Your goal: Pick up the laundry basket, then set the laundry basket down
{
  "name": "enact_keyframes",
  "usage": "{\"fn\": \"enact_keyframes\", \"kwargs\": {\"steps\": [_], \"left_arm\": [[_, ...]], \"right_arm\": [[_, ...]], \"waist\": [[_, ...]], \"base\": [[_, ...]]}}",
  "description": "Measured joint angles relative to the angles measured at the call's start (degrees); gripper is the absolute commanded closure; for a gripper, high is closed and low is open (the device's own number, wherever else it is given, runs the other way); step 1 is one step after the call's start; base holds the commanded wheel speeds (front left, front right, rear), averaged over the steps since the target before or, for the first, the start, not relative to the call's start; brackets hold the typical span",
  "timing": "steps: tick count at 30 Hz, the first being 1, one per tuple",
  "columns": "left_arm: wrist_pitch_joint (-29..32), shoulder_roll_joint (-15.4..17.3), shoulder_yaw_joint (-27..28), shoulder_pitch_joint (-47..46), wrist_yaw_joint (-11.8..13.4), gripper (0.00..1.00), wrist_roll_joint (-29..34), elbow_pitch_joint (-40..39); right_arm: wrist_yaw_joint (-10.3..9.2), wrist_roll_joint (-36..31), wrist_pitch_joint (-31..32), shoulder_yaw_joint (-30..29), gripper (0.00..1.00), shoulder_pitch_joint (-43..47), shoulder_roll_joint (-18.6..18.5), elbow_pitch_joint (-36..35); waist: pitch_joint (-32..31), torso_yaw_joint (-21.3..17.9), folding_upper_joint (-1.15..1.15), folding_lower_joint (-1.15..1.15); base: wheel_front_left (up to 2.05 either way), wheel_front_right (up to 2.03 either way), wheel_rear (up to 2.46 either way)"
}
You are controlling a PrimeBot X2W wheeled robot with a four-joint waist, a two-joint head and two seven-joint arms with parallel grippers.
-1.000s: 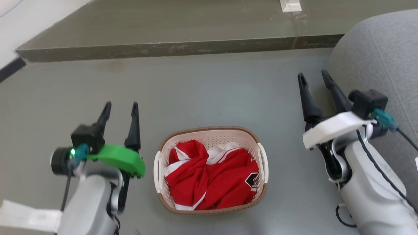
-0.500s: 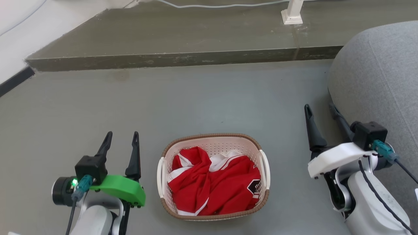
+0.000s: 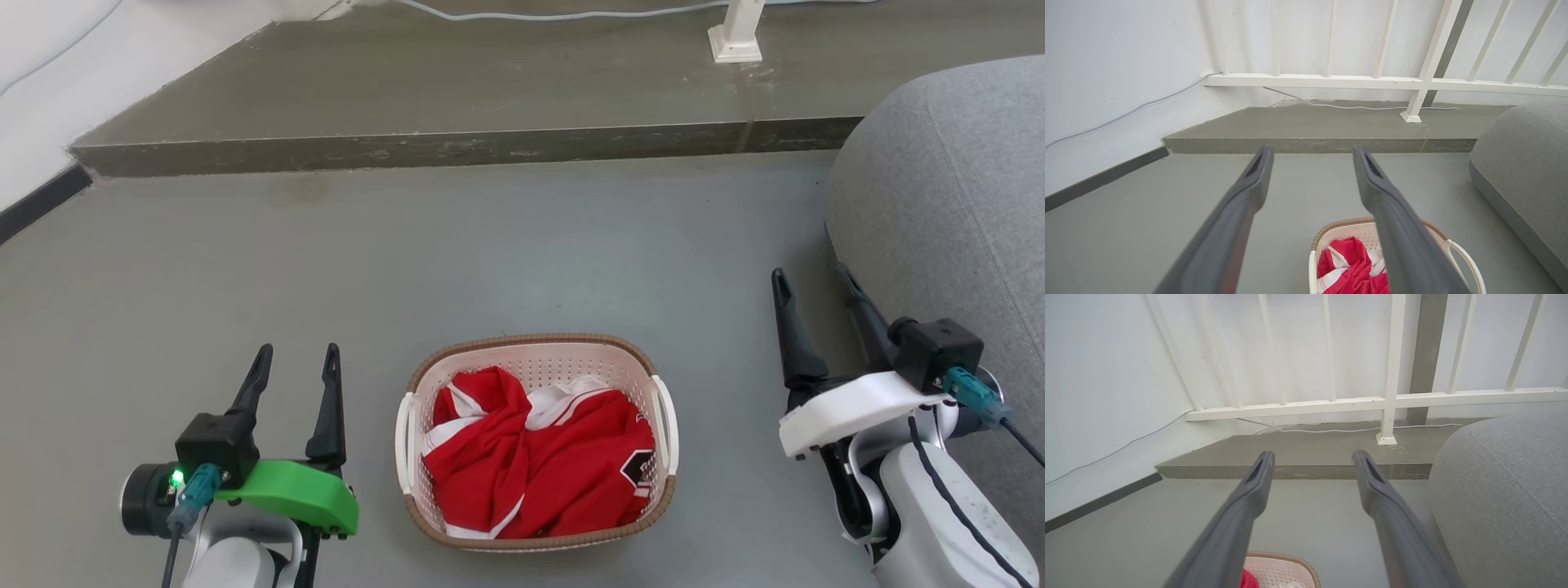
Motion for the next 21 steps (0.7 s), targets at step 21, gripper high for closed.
{"fn": "enact_keyframes", "kwargs": {"steps": [21], "left_arm": [[0.0,-0.5,2.0,2.4,0.4,0.00,2.2,-2.8]], "right_arm": [[-0.98,-1.5,0.0,-1.2,0.00,2.4,0.0,-2.9]], "waist": [[0.5,0.0,0.00,0.00]], "base": [[0.00,0.00,0.00]]}}
